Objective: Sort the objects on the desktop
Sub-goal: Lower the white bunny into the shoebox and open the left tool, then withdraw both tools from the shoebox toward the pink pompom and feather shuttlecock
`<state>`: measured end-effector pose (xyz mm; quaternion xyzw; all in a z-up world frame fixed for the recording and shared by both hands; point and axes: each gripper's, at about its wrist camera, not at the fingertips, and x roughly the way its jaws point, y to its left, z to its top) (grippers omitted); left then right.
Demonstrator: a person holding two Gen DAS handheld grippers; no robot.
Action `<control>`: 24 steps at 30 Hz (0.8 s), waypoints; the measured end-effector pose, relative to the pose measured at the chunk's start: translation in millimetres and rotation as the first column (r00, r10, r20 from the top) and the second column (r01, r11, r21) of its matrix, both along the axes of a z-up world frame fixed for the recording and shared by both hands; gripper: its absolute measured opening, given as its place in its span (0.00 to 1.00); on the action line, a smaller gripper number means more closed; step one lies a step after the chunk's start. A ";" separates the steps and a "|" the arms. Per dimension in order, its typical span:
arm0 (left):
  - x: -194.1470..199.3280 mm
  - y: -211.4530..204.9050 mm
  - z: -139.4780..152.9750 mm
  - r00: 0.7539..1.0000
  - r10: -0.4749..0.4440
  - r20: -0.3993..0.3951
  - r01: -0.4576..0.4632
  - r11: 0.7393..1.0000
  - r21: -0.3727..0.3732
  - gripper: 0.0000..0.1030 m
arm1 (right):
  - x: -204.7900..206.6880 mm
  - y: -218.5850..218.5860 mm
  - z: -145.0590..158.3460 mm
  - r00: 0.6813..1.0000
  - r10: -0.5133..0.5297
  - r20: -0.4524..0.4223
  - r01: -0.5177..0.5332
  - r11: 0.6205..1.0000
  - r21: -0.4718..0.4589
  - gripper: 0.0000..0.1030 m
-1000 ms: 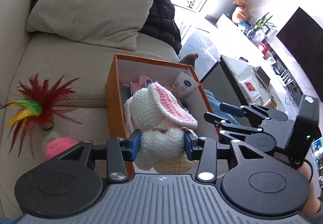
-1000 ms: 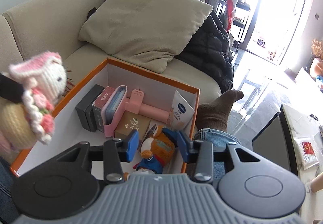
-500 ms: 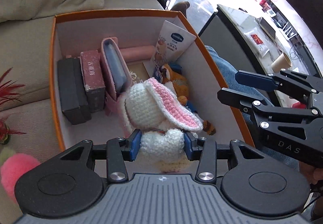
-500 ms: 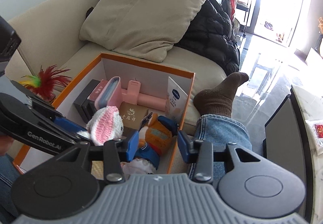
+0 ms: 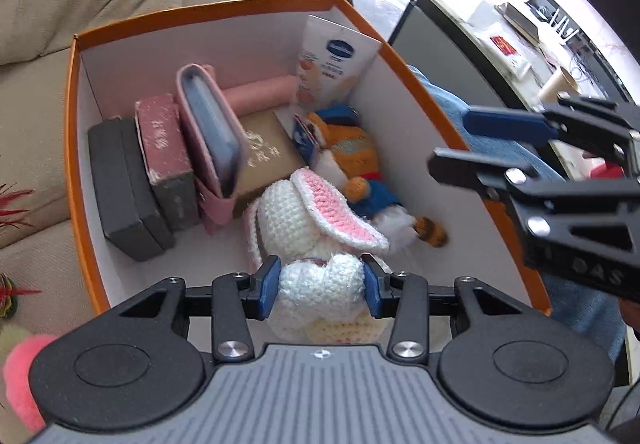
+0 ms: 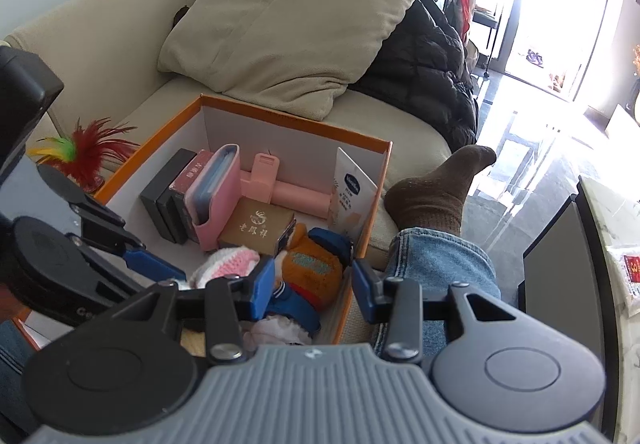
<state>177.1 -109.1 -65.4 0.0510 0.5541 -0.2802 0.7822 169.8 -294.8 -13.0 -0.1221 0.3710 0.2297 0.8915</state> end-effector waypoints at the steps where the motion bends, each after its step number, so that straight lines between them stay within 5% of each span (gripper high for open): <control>1: 2.7 1.7 -2.1 1.000 0.004 -0.003 -0.004 1.000 -0.003 0.47 | -0.4 0.1 -0.7 1.000 0.006 -0.006 -0.006 1.000 0.002 0.43; 14: 3.6 -2.7 -3.3 0.999 0.021 0.046 -0.020 1.000 -0.018 0.54 | -4.1 11.2 -13.4 0.997 0.056 -0.054 -0.059 0.997 -0.053 0.43; 24: -25.5 36.0 62.5 0.985 0.085 0.149 -0.068 0.991 -0.112 0.54 | -17.3 13.1 1.3 0.998 0.054 -0.031 -0.055 0.998 -0.021 0.43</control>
